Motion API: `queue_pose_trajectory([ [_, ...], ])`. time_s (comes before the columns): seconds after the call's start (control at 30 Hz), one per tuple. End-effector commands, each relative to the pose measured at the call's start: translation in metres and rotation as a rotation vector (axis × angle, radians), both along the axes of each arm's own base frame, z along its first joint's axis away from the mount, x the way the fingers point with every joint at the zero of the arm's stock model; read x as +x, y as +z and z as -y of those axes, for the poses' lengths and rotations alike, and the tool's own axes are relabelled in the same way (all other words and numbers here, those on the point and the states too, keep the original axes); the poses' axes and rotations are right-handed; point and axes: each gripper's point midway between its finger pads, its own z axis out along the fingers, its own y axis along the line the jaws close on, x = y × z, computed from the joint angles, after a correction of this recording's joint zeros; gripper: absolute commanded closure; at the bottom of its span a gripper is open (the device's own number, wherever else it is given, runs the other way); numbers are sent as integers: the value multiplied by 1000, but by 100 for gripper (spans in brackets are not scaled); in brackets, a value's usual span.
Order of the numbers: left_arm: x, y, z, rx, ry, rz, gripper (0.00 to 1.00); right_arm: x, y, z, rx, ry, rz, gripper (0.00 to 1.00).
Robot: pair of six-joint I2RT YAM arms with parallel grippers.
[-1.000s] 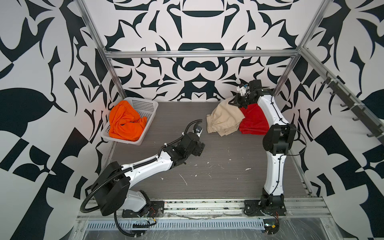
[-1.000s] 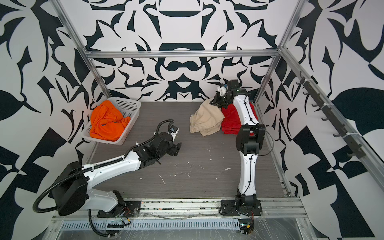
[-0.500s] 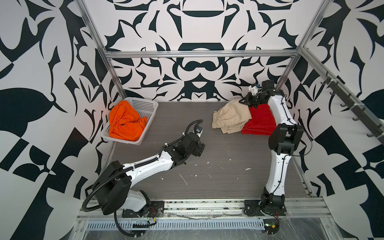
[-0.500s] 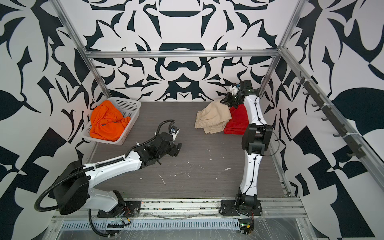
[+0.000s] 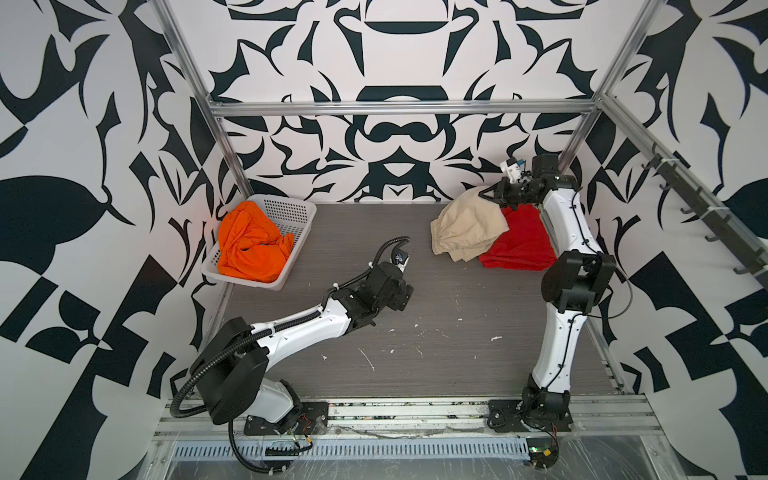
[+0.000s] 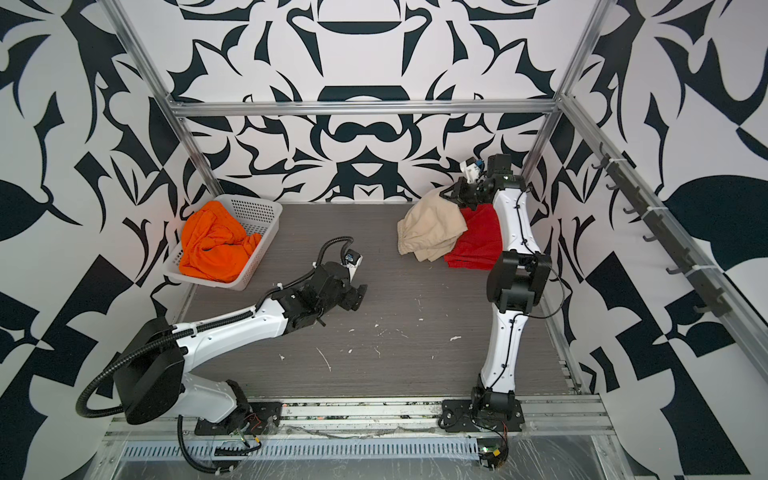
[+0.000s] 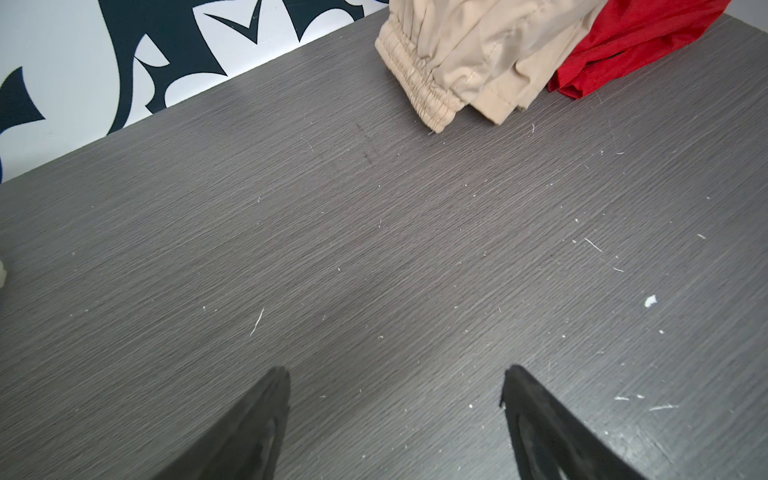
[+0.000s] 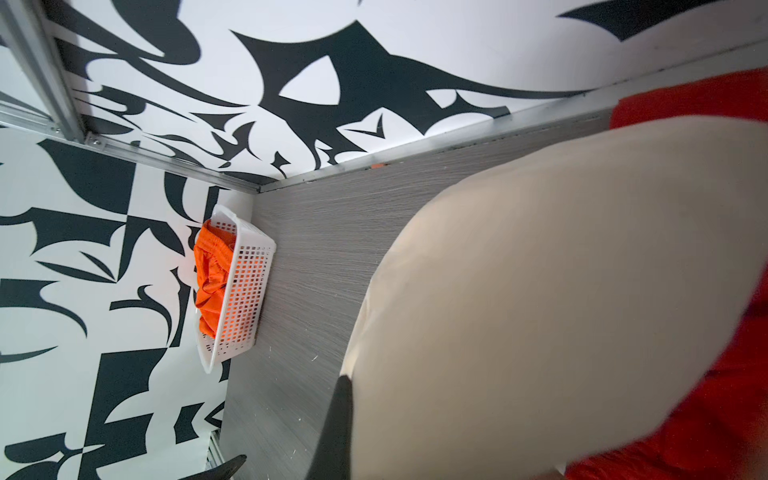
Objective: Fold and stack the shorts
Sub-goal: 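Lower the beige shorts onto the red shorts with the right gripper and release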
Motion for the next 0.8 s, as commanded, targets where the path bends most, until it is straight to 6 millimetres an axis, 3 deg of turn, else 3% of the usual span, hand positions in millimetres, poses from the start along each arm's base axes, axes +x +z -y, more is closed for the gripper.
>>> queue_pose_trajectory([
  [0.0, 5, 9, 6, -21, -5, 7, 16, -7, 67, -3, 10, 30, 185, 100],
  [0.17, 3, 9, 4, -20, -3, 6, 16, 1, 48, 21, -1, -28, 138, 100],
  [0.3, 3, 10, 3, -19, -2, 8, 16, 11, 19, 50, -13, -82, 81, 100],
  [0.47, 3, 9, 3, -17, -1, 3, 16, 24, -25, 108, -53, -199, 2, 100],
  [0.77, 5, 6, 5, -10, 0, -5, 16, 26, -91, 198, -168, -367, -96, 100],
])
